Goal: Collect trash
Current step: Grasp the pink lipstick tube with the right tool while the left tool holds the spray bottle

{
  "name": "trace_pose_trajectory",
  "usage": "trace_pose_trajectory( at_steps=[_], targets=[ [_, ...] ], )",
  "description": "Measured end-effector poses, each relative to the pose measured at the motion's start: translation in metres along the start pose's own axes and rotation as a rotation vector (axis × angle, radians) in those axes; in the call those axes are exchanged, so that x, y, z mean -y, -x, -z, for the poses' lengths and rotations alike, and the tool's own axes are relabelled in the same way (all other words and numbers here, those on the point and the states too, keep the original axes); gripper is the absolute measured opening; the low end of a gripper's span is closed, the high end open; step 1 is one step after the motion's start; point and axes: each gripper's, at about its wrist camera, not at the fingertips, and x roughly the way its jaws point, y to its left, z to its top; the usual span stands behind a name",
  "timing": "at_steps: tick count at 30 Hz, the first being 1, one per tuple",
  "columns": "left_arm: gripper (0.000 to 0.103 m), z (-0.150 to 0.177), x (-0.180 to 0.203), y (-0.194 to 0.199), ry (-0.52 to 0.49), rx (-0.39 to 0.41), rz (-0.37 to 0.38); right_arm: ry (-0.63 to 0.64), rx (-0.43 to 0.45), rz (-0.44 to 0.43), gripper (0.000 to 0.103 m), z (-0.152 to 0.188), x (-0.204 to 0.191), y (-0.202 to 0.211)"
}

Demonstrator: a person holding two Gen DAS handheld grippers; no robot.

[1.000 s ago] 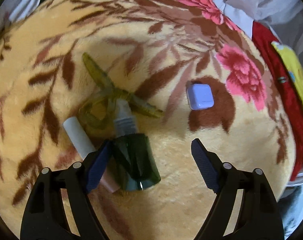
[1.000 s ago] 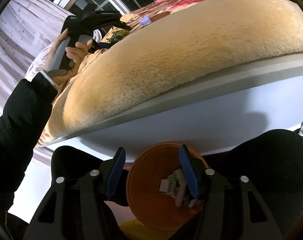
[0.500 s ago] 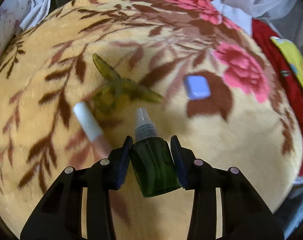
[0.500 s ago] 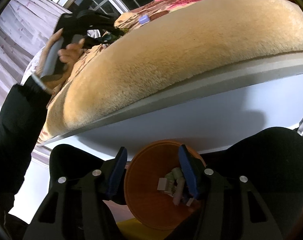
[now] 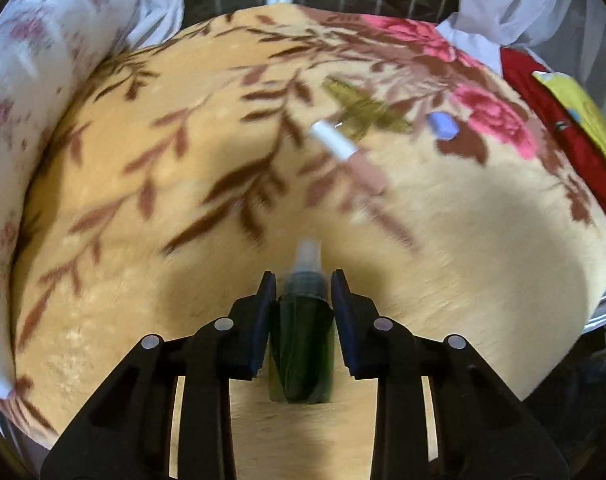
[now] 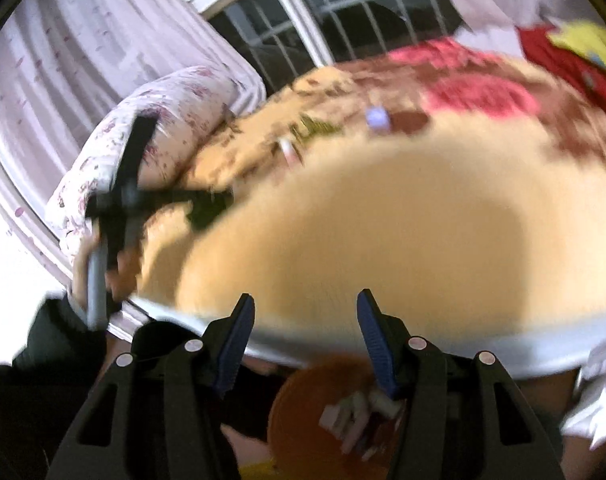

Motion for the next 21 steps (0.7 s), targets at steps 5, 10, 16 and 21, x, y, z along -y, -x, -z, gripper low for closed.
trace_pose_trajectory(
  at_steps=[5,10,16,21],
  targets=[
    [0.03,-0.001,-0.01,-0.007,0.039,0.001,0.038,0.14,-0.04,0.041,0.054,-0.085,-0.026,-0.069],
    [0.032,0.003,-0.019,-0.019,0.061,0.008,0.08,0.208,-0.165,0.064,0.046,-0.138,-0.042,-0.152],
    [0.033,0.012,-0.012,-0.019,0.006,0.068,0.049,0.316,-0.323,0.149,0.033,-0.166,-0.058,-0.239],
    [0.032,0.018,-0.015,-0.019,0.014,0.122,0.063,0.394,-0.401,0.235,0.019,-0.155,-0.068,-0.274]
  ],
)
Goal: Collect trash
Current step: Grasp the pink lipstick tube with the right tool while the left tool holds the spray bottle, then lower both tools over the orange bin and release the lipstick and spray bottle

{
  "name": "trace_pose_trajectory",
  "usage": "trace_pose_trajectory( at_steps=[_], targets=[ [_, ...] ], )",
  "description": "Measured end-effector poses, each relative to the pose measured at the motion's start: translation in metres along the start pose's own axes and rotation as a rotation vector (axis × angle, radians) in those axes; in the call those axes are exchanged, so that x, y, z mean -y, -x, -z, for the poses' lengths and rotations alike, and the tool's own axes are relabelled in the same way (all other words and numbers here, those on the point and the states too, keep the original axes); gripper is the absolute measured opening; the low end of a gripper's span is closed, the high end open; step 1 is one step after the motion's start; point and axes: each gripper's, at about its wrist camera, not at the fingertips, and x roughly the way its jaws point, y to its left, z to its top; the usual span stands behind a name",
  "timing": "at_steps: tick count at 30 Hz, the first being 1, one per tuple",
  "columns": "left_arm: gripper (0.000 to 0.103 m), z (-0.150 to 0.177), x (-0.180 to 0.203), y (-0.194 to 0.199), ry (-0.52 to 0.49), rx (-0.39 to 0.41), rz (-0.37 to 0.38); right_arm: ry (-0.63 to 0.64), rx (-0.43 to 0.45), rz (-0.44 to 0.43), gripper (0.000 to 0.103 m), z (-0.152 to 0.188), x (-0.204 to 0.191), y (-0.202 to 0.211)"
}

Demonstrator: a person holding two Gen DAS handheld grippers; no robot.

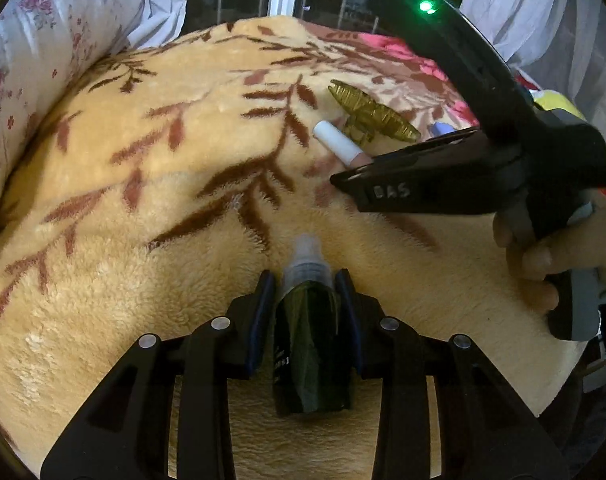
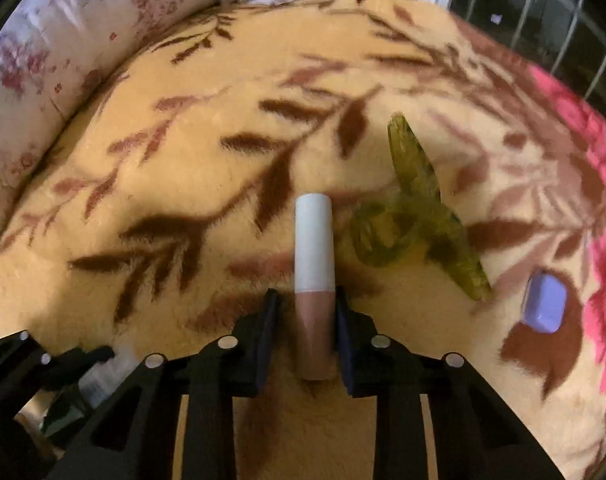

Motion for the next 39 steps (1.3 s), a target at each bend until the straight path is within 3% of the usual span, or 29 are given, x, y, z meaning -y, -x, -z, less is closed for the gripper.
trace_pose_trajectory(
  at_steps=[7,11,14,17,21,24,32,39],
  targets=[
    [0.028,0.016,0.016,0.012,-0.05,0.096,-0.091,-0.07,0.099,-0.051,0.017,0.033,0.011,0.033],
    [0.028,0.019,0.013,0.023,0.001,0.109,-0.031,-0.153,0.183,-0.111,0.017,0.067,0.027,0.066],
    [0.028,0.025,0.013,0.029,0.046,0.112,-0.014,-0.254,0.252,-0.157,0.017,0.102,0.044,0.09],
    [0.028,0.035,0.022,0.046,0.076,0.129,0.009,-0.32,0.322,-0.149,0.017,0.148,0.047,0.117],
    [0.028,0.056,0.056,0.079,0.006,0.164,-0.035,-0.352,0.388,-0.18,0.017,0.204,0.038,0.148],
    [0.028,0.075,0.076,0.093,-0.049,0.146,-0.043,-0.356,0.412,-0.216,0.017,0.251,0.02,0.169],
    [0.028,0.147,0.109,0.106,-0.167,0.074,-0.027,-0.388,0.353,-0.193,0.017,0.328,-0.014,0.168],
    [0.028,0.191,0.109,0.069,-0.167,-0.105,0.005,-0.408,0.206,-0.2,0.018,0.364,-0.031,0.13]
  ],
)
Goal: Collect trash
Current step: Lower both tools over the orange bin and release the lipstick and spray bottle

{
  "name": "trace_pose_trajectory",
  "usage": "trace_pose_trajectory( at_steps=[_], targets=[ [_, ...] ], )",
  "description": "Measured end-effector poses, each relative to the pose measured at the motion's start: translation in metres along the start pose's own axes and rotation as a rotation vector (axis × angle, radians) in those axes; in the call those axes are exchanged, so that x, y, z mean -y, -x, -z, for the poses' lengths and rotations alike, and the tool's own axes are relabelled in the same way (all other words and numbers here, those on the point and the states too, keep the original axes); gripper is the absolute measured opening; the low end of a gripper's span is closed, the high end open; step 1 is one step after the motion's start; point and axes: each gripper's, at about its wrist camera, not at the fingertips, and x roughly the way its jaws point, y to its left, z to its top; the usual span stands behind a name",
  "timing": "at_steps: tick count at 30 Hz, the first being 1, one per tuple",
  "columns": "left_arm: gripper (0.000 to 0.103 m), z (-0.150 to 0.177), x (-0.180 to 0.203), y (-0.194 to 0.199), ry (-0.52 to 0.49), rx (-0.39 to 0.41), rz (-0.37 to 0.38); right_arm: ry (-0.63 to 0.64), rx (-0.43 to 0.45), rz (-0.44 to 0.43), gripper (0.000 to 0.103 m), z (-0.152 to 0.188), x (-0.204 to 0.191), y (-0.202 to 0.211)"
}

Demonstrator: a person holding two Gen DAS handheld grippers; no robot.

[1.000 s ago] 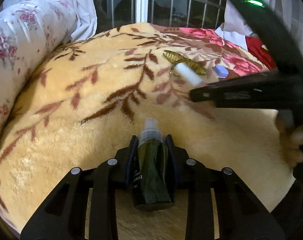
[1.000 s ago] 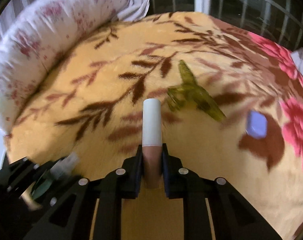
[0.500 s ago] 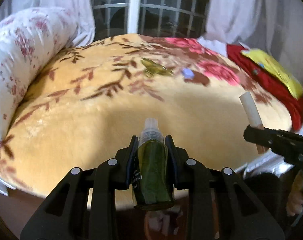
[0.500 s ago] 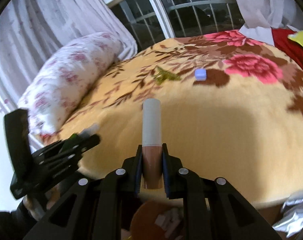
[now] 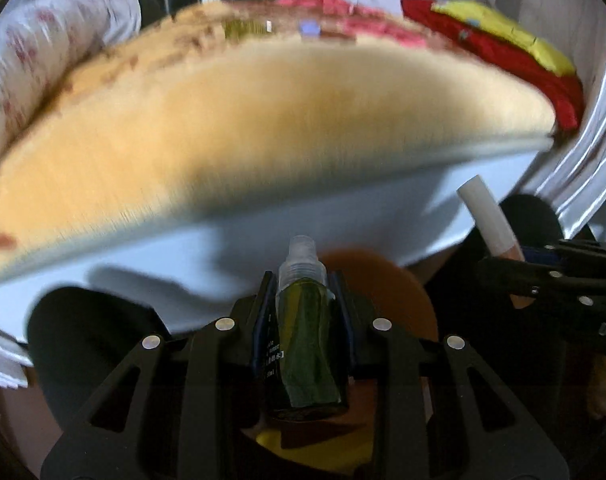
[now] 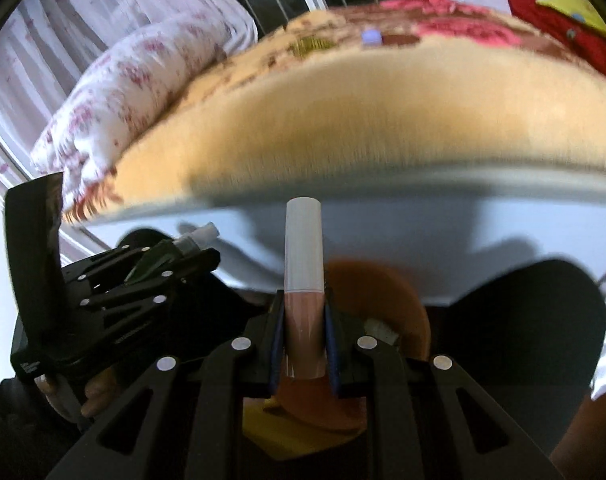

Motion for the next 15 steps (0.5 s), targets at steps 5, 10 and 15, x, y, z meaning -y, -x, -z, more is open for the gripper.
trace_pose_trajectory(
  at_steps=[5,10,15],
  targets=[
    [0.028,0.01,0.003,-0.029,-0.003,-0.109,0.005,0.0,-0.091,0.035,0.018,0.014,0.003,-0.023],
    [0.028,0.014,0.007,-0.043,-0.024,-0.151,0.003,-0.022,-0.157,0.048,0.018,0.017,0.009,-0.041],
    [0.028,0.016,0.009,-0.056,-0.029,-0.2,-0.001,-0.037,-0.209,0.063,0.029,0.016,0.012,-0.054]
  ],
)
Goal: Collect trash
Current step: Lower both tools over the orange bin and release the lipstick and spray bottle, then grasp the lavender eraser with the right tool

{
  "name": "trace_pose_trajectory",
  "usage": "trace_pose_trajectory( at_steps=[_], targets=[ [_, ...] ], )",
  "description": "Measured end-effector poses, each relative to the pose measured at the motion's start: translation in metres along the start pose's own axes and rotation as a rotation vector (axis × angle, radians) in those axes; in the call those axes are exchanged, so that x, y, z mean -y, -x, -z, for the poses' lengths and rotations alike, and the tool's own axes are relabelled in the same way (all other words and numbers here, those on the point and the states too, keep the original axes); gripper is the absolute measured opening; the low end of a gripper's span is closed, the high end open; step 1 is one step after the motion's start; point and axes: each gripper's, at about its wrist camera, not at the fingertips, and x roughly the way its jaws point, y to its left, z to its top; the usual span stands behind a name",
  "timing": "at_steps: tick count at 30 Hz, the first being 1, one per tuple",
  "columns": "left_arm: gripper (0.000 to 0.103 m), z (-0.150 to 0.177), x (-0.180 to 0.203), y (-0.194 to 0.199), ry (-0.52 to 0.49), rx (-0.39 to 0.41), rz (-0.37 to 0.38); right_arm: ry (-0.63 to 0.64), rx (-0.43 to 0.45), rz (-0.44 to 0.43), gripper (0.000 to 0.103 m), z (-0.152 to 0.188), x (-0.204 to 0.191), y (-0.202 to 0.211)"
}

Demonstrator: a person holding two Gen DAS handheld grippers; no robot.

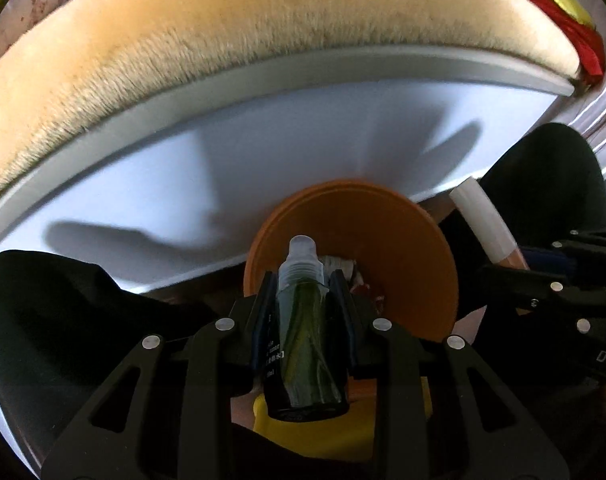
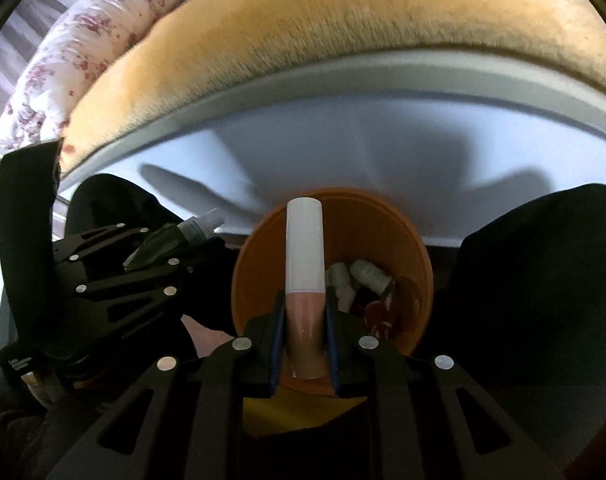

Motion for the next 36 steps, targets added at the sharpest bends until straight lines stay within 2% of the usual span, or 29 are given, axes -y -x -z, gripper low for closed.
trace_pose_trajectory(
  at_steps=[1,2,3,12,15,16,18,19,20,23,27,32,36],
  targets=[
    [0.037,-0.002,0.0,-0.004,-0.001,-0.021,-0.007,-0.003,-0.002,0.004,0.042,0.0,0.0,-0.001],
    [0.052,-0.002,-0.001,-0.006,0.001,-0.031,-0.014,-0.004,0.002,0.008,0.044,-0.001,0.002,-0.001],
    [0.055,-0.002,-0.002,-0.006,0.006,-0.029,-0.016,-0.003,0.008,0.011,0.044,-0.001,0.001,0.0],
    [0.055,-0.001,-0.002,0.001,0.007,0.005,-0.019,-0.012,0.072,0.015,0.045,0.001,0.002,0.019],
    [0.056,-0.003,-0.003,0.017,-0.002,0.038,-0.019,0.03,0.137,0.008,0.045,-0.002,-0.004,0.04],
    [0.056,-0.005,-0.004,0.03,-0.009,0.072,-0.006,0.049,0.167,-0.008,0.045,-0.002,-0.008,0.052],
    [0.058,-0.009,-0.007,0.057,-0.023,0.147,0.003,0.098,0.249,-0.025,0.054,-0.013,-0.014,0.08],
    [0.065,-0.012,-0.008,0.07,-0.024,0.187,0.001,0.114,0.284,-0.021,0.062,-0.021,-0.016,0.092],
    [0.071,-0.016,-0.011,0.08,-0.021,0.217,0.001,0.132,0.331,-0.004,0.063,-0.036,-0.017,0.104],
    [0.072,-0.034,-0.021,0.113,0.008,0.322,0.008,0.165,0.402,0.055,0.063,-0.085,-0.014,0.124],
    [0.075,-0.059,-0.034,0.127,0.058,0.396,-0.03,0.154,0.453,0.125,0.063,-0.168,-0.006,0.119],
    [0.075,-0.076,-0.053,0.115,0.124,0.38,-0.013,0.109,0.425,0.21,0.064,-0.268,0.014,0.078],
    [0.075,-0.077,-0.061,0.102,0.139,0.338,-0.024,0.076,0.368,0.248,0.063,-0.324,0.018,0.034]
  ],
)
